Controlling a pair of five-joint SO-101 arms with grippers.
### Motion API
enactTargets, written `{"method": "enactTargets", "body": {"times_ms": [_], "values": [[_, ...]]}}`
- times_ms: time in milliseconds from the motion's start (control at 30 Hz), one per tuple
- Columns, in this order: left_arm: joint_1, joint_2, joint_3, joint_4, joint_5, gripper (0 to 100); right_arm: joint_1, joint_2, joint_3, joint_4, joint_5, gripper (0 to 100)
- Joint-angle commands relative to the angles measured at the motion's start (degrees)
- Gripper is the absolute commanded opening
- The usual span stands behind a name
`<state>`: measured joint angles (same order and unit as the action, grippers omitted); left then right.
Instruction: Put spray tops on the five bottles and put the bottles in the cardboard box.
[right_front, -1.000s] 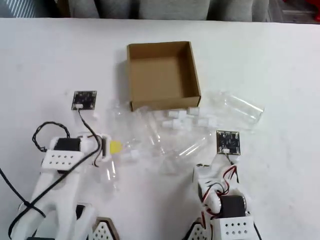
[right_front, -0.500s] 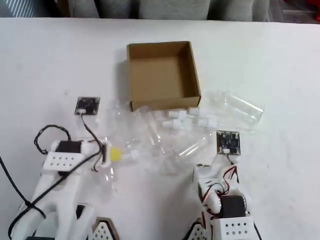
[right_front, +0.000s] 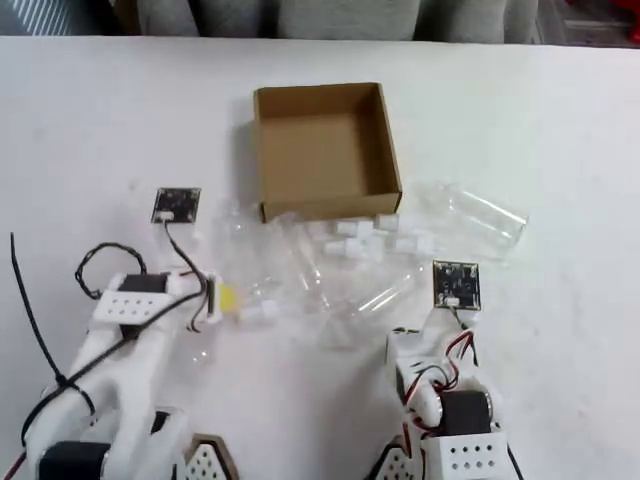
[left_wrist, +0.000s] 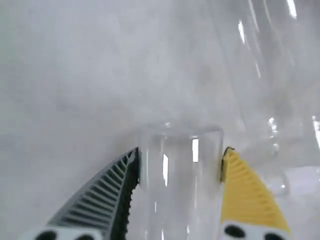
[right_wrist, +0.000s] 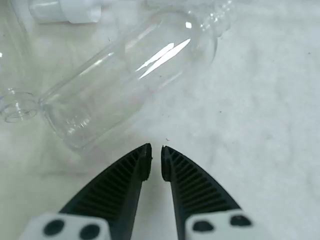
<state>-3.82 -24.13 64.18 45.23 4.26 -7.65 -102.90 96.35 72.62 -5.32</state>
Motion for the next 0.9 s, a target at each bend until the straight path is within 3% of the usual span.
{"method": "enactTargets", "body": {"times_ms": [0, 233, 433, 533, 733, 867], "values": [[-0.8, 6.8, -4.4, 2.5, 0.5, 20, 0.6, -0.3, 0.5, 0.2, -0.2, 1.6], [-0.8, 7.4, -6.2, 3.5, 0.3, 19, 0.6, -0.3, 0.5, 0.2, -0.2, 1.6], [-3.6, -0.1, -7.6, 2.5, 0.6, 19, 0.7, -0.3, 0.5, 0.2, -0.3, 1.6], [-8.1, -3.9, -9.6, 2.5, 4.3, 19, 0.7, -0.3, 0.5, 0.2, -0.3, 1.6], [-23.3, -5.3, -10.3, -4.3, 22.8, 19, 0.7, -0.3, 0.5, 0.2, -0.3, 1.6], [-31.7, -5.3, -10.2, -8.6, 25.4, 20, 0.7, -0.3, 0.5, 0.2, -0.3, 1.6]]}}
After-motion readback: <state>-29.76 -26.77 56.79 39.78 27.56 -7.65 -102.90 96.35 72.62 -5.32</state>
